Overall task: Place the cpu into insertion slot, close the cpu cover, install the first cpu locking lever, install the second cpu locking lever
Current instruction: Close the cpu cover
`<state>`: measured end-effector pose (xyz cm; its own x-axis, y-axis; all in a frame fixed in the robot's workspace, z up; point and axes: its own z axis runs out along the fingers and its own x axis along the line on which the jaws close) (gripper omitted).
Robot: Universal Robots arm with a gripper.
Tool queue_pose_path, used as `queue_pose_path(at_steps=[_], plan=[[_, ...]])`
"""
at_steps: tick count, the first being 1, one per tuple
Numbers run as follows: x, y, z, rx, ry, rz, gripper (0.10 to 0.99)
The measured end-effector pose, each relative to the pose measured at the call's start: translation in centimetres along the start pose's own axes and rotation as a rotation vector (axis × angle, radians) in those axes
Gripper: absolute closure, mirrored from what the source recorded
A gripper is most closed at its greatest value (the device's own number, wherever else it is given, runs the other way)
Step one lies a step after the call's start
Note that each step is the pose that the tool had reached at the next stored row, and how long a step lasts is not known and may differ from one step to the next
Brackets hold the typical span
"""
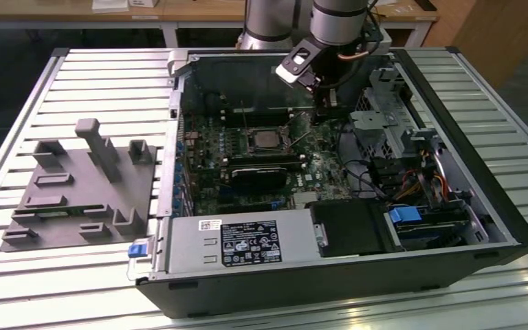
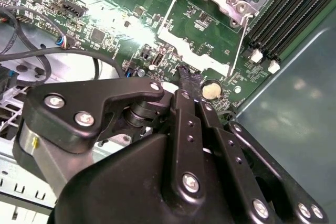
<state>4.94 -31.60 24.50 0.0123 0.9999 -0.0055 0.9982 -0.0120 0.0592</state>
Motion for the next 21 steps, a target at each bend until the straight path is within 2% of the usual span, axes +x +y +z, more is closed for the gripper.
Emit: queue_pose_path(at_steps=[2, 11, 17, 18, 19, 21], plan=[[0.0, 0.0, 0.03, 0.019, -0.0001, 0.0, 0.984], [0.0, 0.08, 0.18, 0.144, -0.005, -0.001, 0.984], [0.0, 0.1, 0.27, 0.218, -0.0075, -0.001, 0.984], [0.0, 0.11, 0.28, 0.227, -0.0075, -0.001, 0.984], [0.0, 0.11, 0.28, 0.231, -0.0076, -0.002, 0.984], [0.0, 0.11, 0.28, 0.231, -0.0077, -0.001, 0.984]])
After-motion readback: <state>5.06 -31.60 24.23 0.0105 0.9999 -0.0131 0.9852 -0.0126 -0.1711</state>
